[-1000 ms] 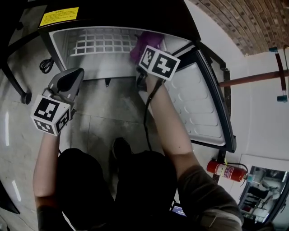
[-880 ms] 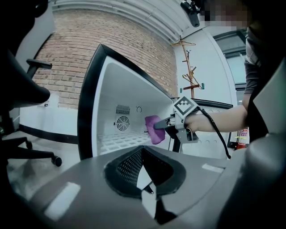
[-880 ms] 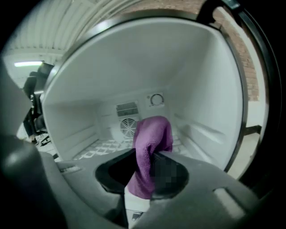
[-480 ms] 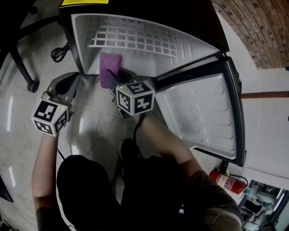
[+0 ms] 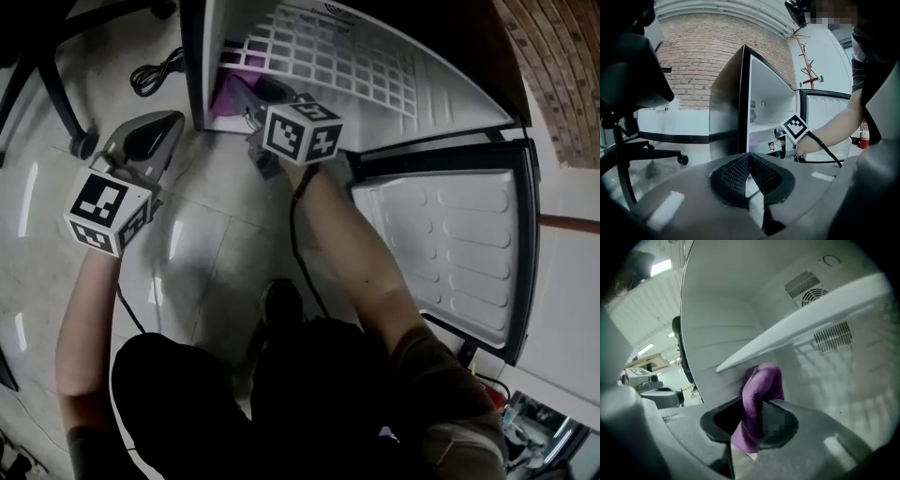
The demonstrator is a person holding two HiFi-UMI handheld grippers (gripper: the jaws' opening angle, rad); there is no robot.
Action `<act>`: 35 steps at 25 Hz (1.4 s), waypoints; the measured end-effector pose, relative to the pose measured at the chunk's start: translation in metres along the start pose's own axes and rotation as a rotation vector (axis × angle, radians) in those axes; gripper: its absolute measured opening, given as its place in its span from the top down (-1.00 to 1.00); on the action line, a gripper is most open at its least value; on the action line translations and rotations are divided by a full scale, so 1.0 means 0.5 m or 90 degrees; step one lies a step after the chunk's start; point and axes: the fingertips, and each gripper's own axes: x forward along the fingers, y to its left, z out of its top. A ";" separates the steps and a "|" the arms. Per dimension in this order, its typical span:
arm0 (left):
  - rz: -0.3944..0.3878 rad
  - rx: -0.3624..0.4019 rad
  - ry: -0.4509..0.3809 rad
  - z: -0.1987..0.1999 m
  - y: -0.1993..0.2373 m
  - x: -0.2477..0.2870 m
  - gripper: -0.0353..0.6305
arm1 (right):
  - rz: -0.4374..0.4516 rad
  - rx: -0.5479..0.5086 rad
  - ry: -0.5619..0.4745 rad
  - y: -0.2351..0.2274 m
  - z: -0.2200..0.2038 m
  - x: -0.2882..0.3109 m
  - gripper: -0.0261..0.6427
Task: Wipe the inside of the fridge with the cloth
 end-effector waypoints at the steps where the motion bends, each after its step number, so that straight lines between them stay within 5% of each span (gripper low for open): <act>1: 0.000 0.002 0.001 -0.001 0.002 0.005 0.84 | -0.002 -0.017 0.009 0.000 -0.001 0.014 0.69; 6: -0.006 0.003 0.000 -0.025 -0.003 0.029 0.84 | -0.046 -0.028 0.048 -0.034 -0.042 0.066 0.69; 12: -0.078 -0.003 0.003 -0.053 -0.065 0.044 0.84 | -0.113 -0.113 0.198 -0.095 -0.141 0.103 0.69; 20: -0.054 -0.016 0.037 -0.084 -0.042 0.052 0.84 | -0.207 -0.197 0.275 -0.154 -0.154 0.074 0.69; 28: -0.116 -0.033 0.045 -0.081 -0.107 0.097 0.84 | -0.353 -0.149 0.323 -0.304 -0.157 -0.109 0.68; 35: -0.168 -0.035 0.041 -0.059 -0.159 0.152 0.84 | -0.485 -0.033 0.341 -0.399 -0.159 -0.252 0.68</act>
